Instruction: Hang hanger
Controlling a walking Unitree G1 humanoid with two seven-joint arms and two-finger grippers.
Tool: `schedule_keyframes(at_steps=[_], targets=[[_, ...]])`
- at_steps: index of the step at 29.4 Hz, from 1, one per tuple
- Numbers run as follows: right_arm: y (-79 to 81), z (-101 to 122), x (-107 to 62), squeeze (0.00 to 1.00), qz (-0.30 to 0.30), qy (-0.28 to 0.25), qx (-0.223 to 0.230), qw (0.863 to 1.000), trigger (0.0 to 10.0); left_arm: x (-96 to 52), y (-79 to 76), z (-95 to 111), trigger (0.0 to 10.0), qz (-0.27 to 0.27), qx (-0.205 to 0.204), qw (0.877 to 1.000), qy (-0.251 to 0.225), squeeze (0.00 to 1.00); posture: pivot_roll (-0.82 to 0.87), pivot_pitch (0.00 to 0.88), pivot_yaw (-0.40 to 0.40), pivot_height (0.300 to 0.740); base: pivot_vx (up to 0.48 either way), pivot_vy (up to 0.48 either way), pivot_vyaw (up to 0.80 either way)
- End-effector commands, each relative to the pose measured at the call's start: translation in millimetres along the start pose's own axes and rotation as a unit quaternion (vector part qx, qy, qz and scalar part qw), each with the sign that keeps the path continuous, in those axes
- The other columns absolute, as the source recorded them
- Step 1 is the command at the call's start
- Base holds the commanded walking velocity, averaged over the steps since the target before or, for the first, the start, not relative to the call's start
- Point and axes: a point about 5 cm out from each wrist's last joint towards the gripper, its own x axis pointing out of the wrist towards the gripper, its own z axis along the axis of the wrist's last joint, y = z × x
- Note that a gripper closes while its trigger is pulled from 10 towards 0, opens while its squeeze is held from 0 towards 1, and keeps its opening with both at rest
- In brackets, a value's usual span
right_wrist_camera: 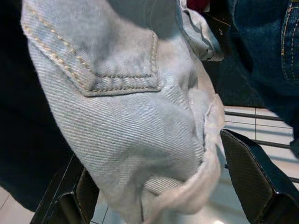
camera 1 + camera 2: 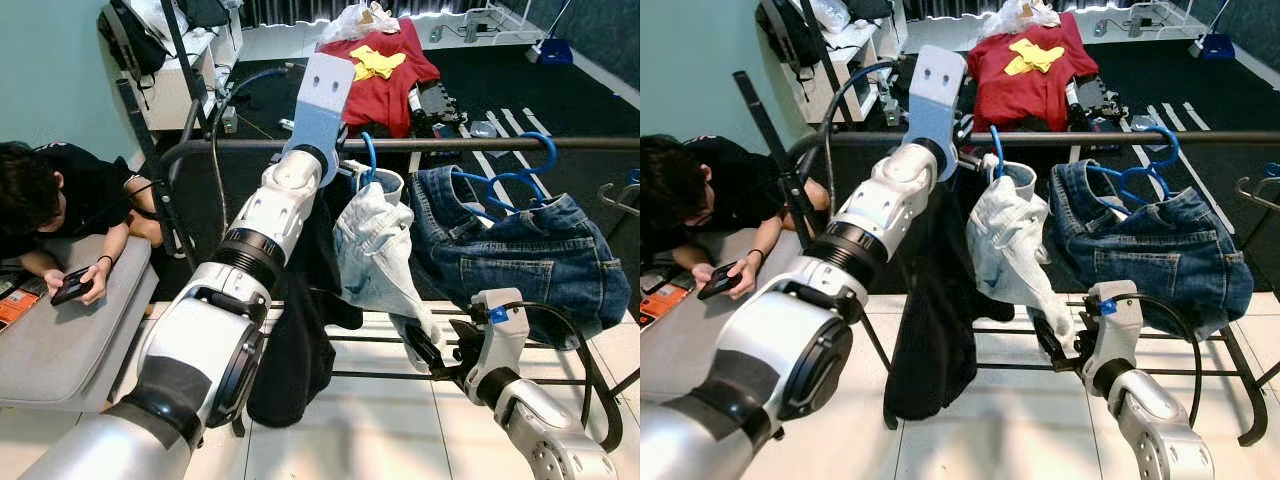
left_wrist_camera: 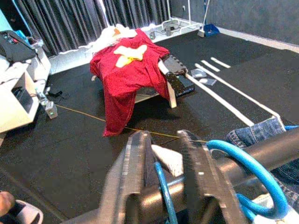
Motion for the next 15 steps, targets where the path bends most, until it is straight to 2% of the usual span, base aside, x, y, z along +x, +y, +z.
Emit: schedule_keyframes(at_steps=[1, 10, 11, 12, 13, 14, 15], targets=[[0.8, -0.9, -2.3, 0.0, 0.0, 0.003, 0.004, 1.0, 10.0, -0.1, 4.2, -7.0, 10.0, 0.004, 0.008, 1.0, 0.017, 1.0, -0.08, 0.093, 0.1, 0.74, 0.0, 0.0, 0.0], [-1.2, 3.0, -2.8, 0.0, -0.002, -0.002, 0.002, 1.0, 10.0, 0.4, 7.4, -5.1, 10.0, 0.002, -0.002, 1.0, 0.003, 1.0, -0.09, 0.092, 0.095, 0.74, 0.0, 0.0, 0.0], [-1.3, 4.6, -3.1, 0.0, -0.002, -0.006, 0.004, 1.0, 10.0, -0.9, 14.7, -2.6, 10.0, 0.012, -0.017, 1.0, -0.014, 1.0, -0.09, 0.093, 0.093, 0.74, 0.0, 0.0, 0.0], [-1.3, 4.6, -3.1, 0.0, -0.002, -0.006, 0.004, 1.0, 10.0, -0.9, 14.7, -2.6, 10.0, 0.012, -0.017, 1.0, -0.014, 1.0, -0.09, 0.093, 0.093, 0.74, 0.0, 0.0, 0.0], [-1.2, 6.2, -3.3, 0.0, -0.001, -0.012, 0.007, 1.0, 10.0, -3.5, 27.6, 1.6, 10.0, 0.029, -0.043, 0.998, -0.039, 1.0, -0.09, 0.094, 0.09, 0.74, 0.0, 0.0, 0.0], [-0.9, 8.8, -3.3, 0.0, 0.004, -0.021, 0.011, 1.0, 10.0, -11.8, 54.7, 10.2, 10.0, 0.062, -0.074, 0.991, -0.09, 0.11, -0.08, 0.093, 0.082, 0.74, 0.0, 0.0, 0.0], [-0.9, 8.8, -3.3, 0.0, 0.004, -0.021, 0.011, 1.0, 10.0, -11.8, 54.7, 10.2, 10.0, 0.062, -0.074, 0.991, -0.09, 0.11, -0.08, 0.093, 0.082, 0.74, 0.0, 0.0, 0.0]])
